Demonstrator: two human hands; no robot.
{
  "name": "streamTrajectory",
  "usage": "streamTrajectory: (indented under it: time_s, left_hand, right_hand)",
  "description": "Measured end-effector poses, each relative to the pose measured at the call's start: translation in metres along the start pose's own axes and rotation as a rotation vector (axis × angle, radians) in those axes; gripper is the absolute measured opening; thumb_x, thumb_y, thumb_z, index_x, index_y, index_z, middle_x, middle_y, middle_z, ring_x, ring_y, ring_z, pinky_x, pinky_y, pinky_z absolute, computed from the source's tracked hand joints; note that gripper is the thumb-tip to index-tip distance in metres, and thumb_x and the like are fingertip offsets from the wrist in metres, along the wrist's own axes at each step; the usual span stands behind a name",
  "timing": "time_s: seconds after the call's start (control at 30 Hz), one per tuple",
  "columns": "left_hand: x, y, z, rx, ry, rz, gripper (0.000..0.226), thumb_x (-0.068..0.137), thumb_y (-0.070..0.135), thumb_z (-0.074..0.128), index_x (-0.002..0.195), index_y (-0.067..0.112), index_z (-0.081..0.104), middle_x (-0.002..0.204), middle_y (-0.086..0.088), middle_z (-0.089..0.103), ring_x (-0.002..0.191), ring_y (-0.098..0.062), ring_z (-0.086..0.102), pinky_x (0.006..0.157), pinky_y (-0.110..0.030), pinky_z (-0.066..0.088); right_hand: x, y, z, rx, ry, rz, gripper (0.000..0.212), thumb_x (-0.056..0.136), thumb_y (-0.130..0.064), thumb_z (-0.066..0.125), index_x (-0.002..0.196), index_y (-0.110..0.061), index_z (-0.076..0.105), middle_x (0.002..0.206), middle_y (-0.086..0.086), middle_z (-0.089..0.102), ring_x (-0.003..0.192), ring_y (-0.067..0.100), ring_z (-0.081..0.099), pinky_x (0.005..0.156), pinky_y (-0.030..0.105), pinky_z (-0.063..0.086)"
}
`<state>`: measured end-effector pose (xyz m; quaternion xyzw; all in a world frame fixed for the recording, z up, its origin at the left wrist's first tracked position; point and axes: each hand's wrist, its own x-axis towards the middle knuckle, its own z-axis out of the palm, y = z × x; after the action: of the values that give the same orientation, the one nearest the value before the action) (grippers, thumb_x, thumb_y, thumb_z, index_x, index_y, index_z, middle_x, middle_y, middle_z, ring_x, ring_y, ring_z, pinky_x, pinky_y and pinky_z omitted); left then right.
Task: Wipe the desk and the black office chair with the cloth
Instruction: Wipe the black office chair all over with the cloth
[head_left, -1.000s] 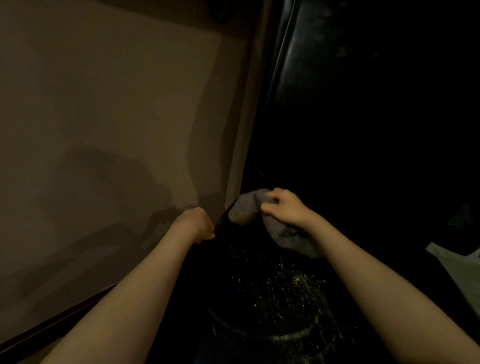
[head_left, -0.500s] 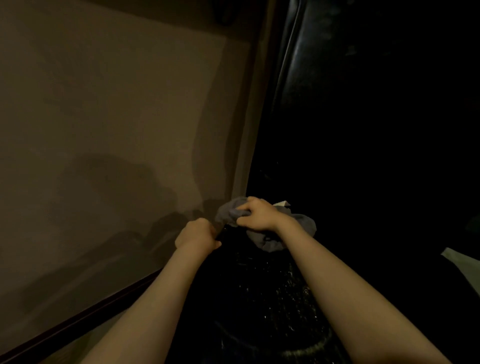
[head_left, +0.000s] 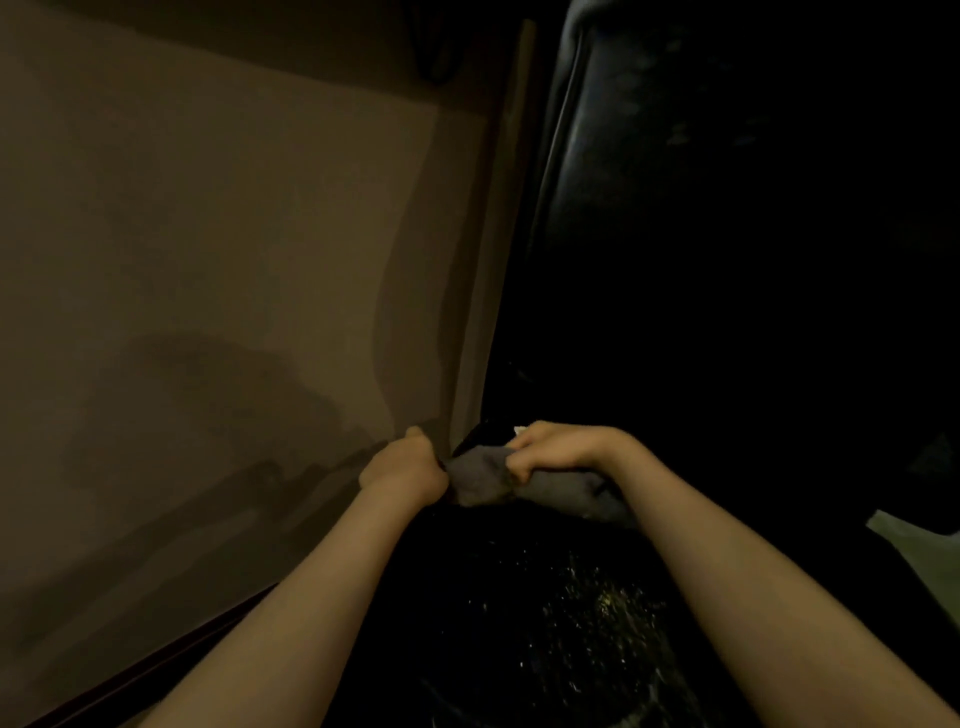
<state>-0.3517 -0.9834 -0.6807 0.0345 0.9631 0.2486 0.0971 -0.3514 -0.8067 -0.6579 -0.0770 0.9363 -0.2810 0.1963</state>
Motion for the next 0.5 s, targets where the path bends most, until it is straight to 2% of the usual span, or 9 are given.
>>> streamTrajectory:
  time_s: [0.07, 0.17, 0.23, 0.33, 0.43, 0.5]
  left_hand:
    - [0.007, 0.014, 0.002, 0.023, -0.026, 0.053, 0.052, 0.093, 0.025, 0.052, 0.136, 0.004, 0.032, 0.135, -0.016, 0.045, 0.124, -0.03, 0.047, 0.097, -0.037, 0.042]
    - [0.017, 0.026, 0.011, 0.089, -0.143, 0.131, 0.051, 0.088, 0.028, 0.063, 0.13, 0.008, 0.044, 0.131, -0.012, 0.05, 0.119, -0.027, 0.051, 0.095, -0.034, 0.045]
    - [0.023, 0.028, 0.016, 0.166, -0.219, 0.119, 0.049, 0.085, 0.028, 0.067, 0.127, 0.009, 0.05, 0.129, -0.01, 0.051, 0.118, -0.026, 0.052, 0.096, -0.033, 0.046]
    - [0.035, 0.028, 0.023, 0.2, -0.245, 0.109, 0.046, 0.085, 0.025, 0.067, 0.126, 0.01, 0.051, 0.13, -0.009, 0.051, 0.119, -0.025, 0.052, 0.096, -0.033, 0.045]
    - [0.041, 0.032, 0.031, 0.255, -0.181, 0.09, 0.044, 0.088, 0.019, 0.064, 0.129, 0.012, 0.05, 0.134, -0.007, 0.05, 0.123, -0.024, 0.05, 0.094, -0.031, 0.044]
    - [0.045, 0.034, 0.036, 0.275, -0.165, 0.08, 0.044, 0.089, 0.017, 0.063, 0.131, 0.012, 0.049, 0.135, -0.007, 0.049, 0.124, -0.024, 0.049, 0.093, -0.03, 0.044]
  right_hand:
    - [-0.015, 0.008, -0.022, 0.054, 0.102, 0.036, 0.034, 0.083, 0.003, 0.051, 0.055, -0.017, 0.047, 0.061, -0.004, 0.041, 0.057, 0.001, 0.037, 0.056, 0.018, 0.031]
    - [-0.018, 0.015, -0.043, 0.043, 0.353, 0.033, 0.032, 0.088, -0.004, 0.052, 0.058, -0.012, 0.053, 0.062, -0.001, 0.043, 0.06, 0.006, 0.04, 0.058, 0.017, 0.034]
    - [-0.002, 0.011, -0.049, -0.178, 0.463, 0.055, 0.018, 0.089, -0.017, 0.055, 0.075, -0.01, 0.064, 0.079, 0.0, 0.051, 0.076, 0.011, 0.05, 0.068, 0.023, 0.037]
    - [0.031, -0.002, -0.052, -0.527, 0.533, 0.114, 0.015, 0.09, -0.032, 0.054, 0.088, -0.02, 0.063, 0.101, 0.002, 0.051, 0.103, 0.02, 0.054, 0.081, 0.028, 0.042]
    - [0.063, -0.002, -0.04, -0.795, 0.621, 0.142, 0.039, 0.09, -0.04, 0.051, 0.122, -0.019, 0.056, 0.125, 0.008, 0.048, 0.116, 0.028, 0.048, 0.09, 0.035, 0.04]
    - [0.077, 0.012, -0.02, -0.977, 0.674, 0.201, 0.044, 0.093, -0.036, 0.048, 0.131, -0.012, 0.048, 0.13, 0.012, 0.043, 0.119, 0.031, 0.044, 0.092, 0.038, 0.037]
